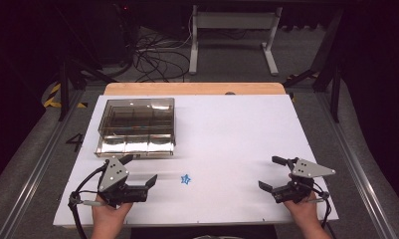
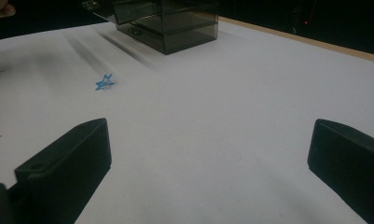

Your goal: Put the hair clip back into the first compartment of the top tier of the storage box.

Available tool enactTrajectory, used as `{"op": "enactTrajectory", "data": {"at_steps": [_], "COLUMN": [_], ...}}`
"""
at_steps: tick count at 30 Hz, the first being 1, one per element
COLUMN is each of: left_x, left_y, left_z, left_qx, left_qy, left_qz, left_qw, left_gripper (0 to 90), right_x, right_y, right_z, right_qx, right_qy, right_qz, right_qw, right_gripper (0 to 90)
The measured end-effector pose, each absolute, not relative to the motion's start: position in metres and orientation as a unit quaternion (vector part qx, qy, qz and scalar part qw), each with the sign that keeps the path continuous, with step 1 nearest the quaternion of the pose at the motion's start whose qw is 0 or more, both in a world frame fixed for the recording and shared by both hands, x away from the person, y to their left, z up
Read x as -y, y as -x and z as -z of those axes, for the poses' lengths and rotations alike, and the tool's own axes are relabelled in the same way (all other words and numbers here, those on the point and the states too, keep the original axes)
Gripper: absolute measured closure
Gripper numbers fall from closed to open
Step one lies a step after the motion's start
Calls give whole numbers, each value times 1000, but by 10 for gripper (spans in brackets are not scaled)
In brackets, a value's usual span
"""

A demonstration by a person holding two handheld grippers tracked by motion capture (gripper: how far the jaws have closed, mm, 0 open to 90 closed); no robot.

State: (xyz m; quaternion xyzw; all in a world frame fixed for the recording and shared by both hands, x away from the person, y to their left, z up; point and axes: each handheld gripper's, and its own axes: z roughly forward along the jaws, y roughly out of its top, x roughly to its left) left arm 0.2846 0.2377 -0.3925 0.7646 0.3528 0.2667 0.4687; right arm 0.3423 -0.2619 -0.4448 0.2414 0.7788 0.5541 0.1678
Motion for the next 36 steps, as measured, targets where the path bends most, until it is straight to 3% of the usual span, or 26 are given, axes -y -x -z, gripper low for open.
{"op": "enactTrajectory", "data": {"at_steps": [36], "left_x": [-164], "left_y": [-311], "left_z": [381], "left_qx": [-297], "left_qy": [-798], "left_qz": [-219], "left_qw": [476], "left_gripper": [50], "right_x": [268], "right_y": [-345], "right_z": [445], "right_qx": [-764], "right_qy": [-254], "right_qz": [-573], "right_qw": [151], "right_gripper": [0]}}
